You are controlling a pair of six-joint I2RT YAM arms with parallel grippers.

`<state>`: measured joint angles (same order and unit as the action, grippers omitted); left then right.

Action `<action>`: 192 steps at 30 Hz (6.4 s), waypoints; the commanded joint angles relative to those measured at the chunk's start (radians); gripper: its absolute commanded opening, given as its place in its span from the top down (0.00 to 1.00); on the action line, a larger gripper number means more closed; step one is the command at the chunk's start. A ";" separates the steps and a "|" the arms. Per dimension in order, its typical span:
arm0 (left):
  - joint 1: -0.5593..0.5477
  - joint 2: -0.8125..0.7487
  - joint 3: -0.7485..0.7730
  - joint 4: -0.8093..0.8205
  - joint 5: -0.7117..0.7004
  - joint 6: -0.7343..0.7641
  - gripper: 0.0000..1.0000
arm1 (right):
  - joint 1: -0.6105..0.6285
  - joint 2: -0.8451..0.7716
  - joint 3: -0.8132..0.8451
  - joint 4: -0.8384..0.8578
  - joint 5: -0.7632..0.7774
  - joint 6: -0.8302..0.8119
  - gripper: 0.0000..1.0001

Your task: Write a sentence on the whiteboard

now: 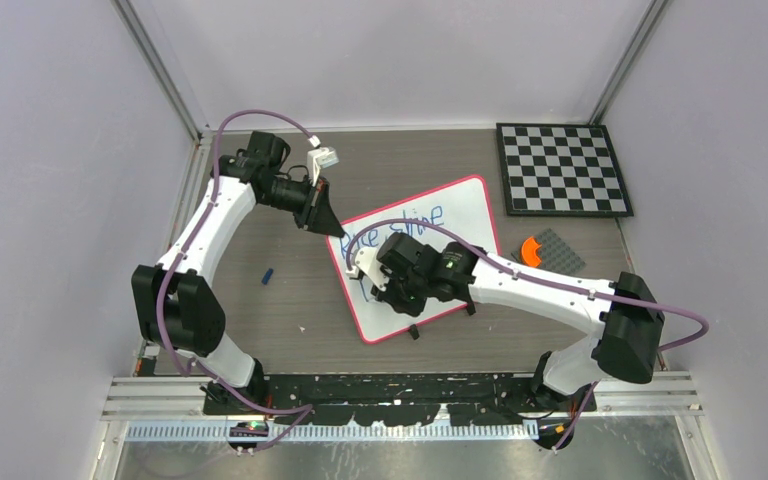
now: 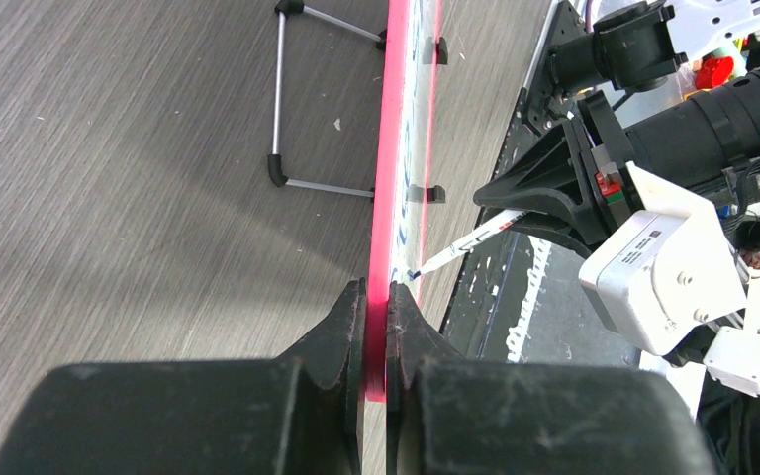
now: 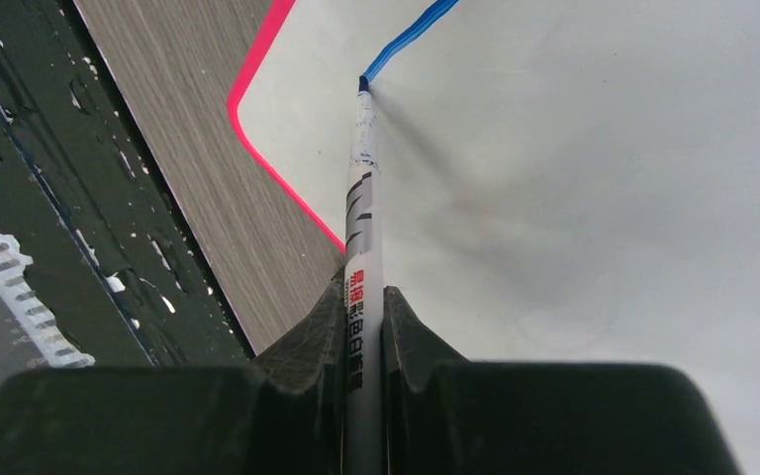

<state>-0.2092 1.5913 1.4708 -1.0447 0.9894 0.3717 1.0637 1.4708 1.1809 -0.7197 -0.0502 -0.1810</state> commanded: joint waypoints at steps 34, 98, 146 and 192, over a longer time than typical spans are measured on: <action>-0.014 0.000 -0.013 0.026 -0.096 0.019 1.00 | -0.016 -0.026 0.092 -0.017 0.127 -0.033 1.00; -0.013 0.000 0.000 0.022 -0.095 0.016 1.00 | -0.007 -0.013 0.103 -0.027 0.099 -0.020 1.00; -0.014 0.006 0.007 0.016 -0.095 0.013 1.00 | -0.051 -0.044 0.091 -0.073 0.121 -0.025 1.00; -0.013 -0.003 -0.004 0.022 -0.092 0.017 1.00 | -0.050 -0.044 0.026 -0.102 0.083 -0.009 1.00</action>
<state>-0.2092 1.5909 1.4712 -1.0470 0.9905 0.3737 1.0134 1.4403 1.2354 -0.8322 0.0372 -0.2031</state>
